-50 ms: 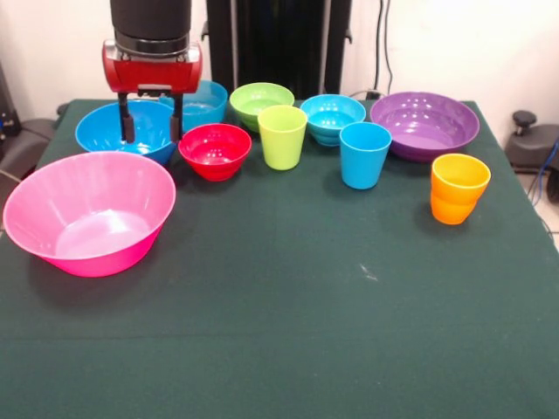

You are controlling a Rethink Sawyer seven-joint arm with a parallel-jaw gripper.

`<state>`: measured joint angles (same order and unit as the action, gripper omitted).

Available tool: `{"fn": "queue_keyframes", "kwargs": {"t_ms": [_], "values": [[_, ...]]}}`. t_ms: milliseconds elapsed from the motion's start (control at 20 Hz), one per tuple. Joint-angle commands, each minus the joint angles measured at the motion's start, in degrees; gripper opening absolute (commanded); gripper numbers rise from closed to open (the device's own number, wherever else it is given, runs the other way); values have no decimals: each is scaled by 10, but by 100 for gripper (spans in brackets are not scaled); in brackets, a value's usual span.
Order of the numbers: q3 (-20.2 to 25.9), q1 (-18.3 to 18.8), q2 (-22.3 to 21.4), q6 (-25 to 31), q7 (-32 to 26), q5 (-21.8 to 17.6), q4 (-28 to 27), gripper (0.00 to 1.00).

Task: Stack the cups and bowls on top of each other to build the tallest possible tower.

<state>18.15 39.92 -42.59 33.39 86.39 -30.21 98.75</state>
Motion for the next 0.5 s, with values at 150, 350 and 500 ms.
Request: {"fn": "queue_keyframes", "kwargs": {"t_ms": [150,350,500], "values": [[6,-29,50,-10,-5,-48,-13,100],[-1,-34,67,-22,7,-51,-32,100],[-8,-37,75,-33,11,-58,-45,100]]}}
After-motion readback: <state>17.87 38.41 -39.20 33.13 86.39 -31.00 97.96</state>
